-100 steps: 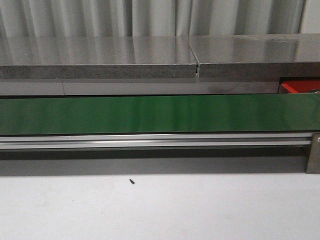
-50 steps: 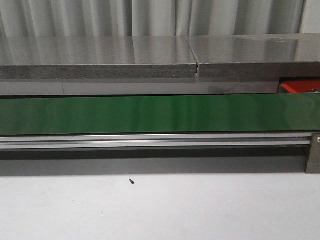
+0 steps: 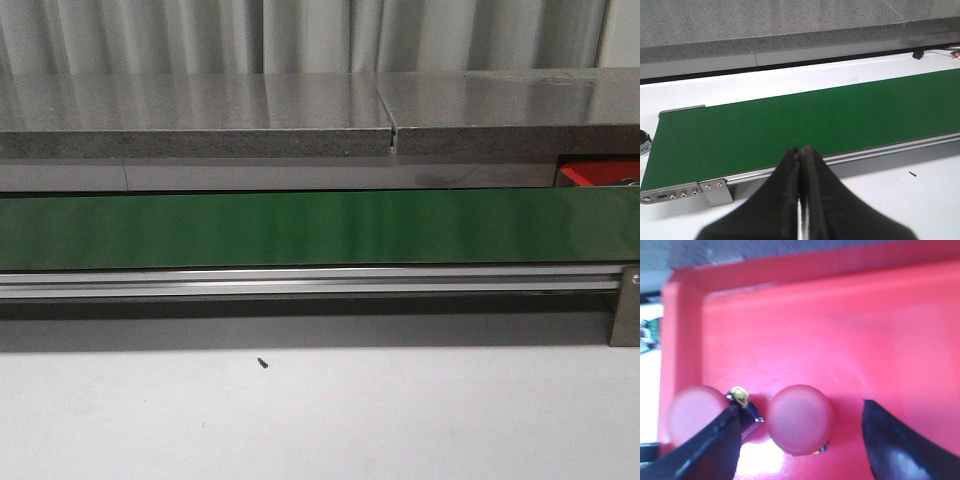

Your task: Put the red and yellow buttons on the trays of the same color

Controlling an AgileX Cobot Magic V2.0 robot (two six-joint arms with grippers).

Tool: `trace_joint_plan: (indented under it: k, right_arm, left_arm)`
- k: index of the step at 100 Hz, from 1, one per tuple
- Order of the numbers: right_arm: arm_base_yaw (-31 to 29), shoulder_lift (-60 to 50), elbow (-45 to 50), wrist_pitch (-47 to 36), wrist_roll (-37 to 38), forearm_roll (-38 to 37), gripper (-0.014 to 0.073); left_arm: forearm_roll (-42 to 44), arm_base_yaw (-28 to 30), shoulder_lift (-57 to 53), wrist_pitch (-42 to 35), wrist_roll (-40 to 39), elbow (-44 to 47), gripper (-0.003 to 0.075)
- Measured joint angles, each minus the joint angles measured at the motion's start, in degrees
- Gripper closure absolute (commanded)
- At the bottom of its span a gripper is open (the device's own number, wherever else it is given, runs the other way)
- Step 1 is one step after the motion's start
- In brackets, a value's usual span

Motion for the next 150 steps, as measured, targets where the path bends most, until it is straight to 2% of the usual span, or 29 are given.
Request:
trace_joint_plan:
  k: [14, 21, 28, 45, 52, 104, 150]
  right_arm:
    - [0.0, -3.5, 0.0, 2.2, -0.6, 0.0, 0.0084]
    - [0.1, -5.5, 0.0, 3.5, -1.0, 0.0, 0.0131]
    - [0.6, -7.6, 0.0, 4.8, -1.2, 0.0, 0.0242]
    - [3.7, -13.2, 1.3, 6.6, -1.3, 0.0, 0.0616]
    - [5.4, -16.0, 3.3, 6.6, -1.4, 0.0, 0.0714]
    - [16.0, -38.2, 24.3, 1.1, -1.6, 0.0, 0.0707]
    - [16.7, -51.1, 32.3, 2.7, -0.5, -0.5, 0.0707]
  left_arm:
    - [0.0, 0.0, 0.0, 0.0, 0.0, 0.0, 0.0739]
    - [0.0, 0.0, 0.0, 0.0, 0.0, 0.0, 0.0739]
    - [0.0, 0.0, 0.0, 0.0, 0.0, 0.0, 0.0739]
    - [0.0, 0.0, 0.0, 0.0, 0.0, 0.0, 0.0739]
    - [0.0, 0.0, 0.0, 0.0, 0.0, 0.0, 0.0739]
    - [0.0, 0.0, 0.0, 0.0, 0.0, 0.0, 0.0739]
    - [0.0, 0.0, 0.0, 0.0, 0.0, 0.0, 0.0739]
